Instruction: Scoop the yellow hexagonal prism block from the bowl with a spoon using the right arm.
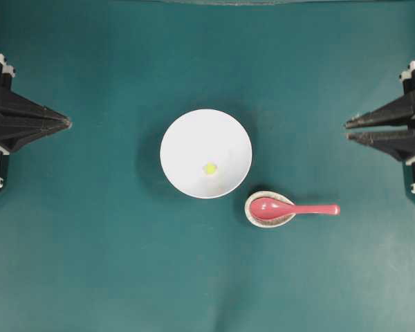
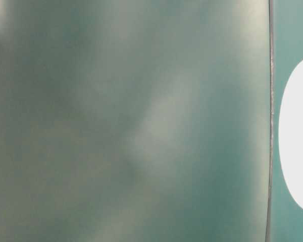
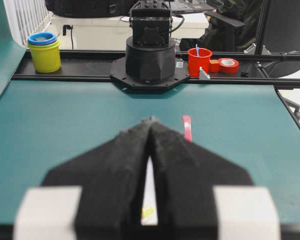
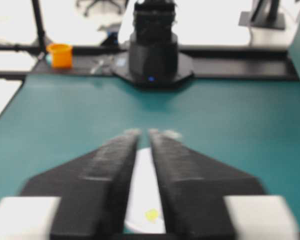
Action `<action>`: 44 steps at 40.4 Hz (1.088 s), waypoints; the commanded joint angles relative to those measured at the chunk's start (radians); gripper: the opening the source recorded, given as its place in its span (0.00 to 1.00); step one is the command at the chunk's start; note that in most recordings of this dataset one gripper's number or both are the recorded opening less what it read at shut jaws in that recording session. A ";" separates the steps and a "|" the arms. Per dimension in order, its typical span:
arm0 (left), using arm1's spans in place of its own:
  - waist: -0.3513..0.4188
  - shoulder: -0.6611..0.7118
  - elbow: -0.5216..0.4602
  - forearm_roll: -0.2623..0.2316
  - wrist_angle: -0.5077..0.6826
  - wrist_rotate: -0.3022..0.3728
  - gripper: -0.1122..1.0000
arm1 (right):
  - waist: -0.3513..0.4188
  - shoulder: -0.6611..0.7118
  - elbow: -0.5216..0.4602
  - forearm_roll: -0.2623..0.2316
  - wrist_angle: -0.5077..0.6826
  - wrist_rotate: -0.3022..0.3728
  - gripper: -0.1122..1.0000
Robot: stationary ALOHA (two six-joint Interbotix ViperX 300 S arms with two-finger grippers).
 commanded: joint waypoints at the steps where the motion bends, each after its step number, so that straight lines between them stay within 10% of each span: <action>1: 0.002 0.003 -0.025 0.003 -0.002 0.000 0.09 | 0.002 0.012 -0.023 0.005 0.002 0.003 0.46; 15: 0.002 0.003 -0.025 0.008 0.012 0.018 0.09 | 0.032 0.100 -0.008 0.028 0.055 0.071 0.56; 44: 0.002 0.003 -0.025 0.008 0.055 0.015 0.09 | 0.172 0.480 0.078 0.143 -0.259 0.092 0.56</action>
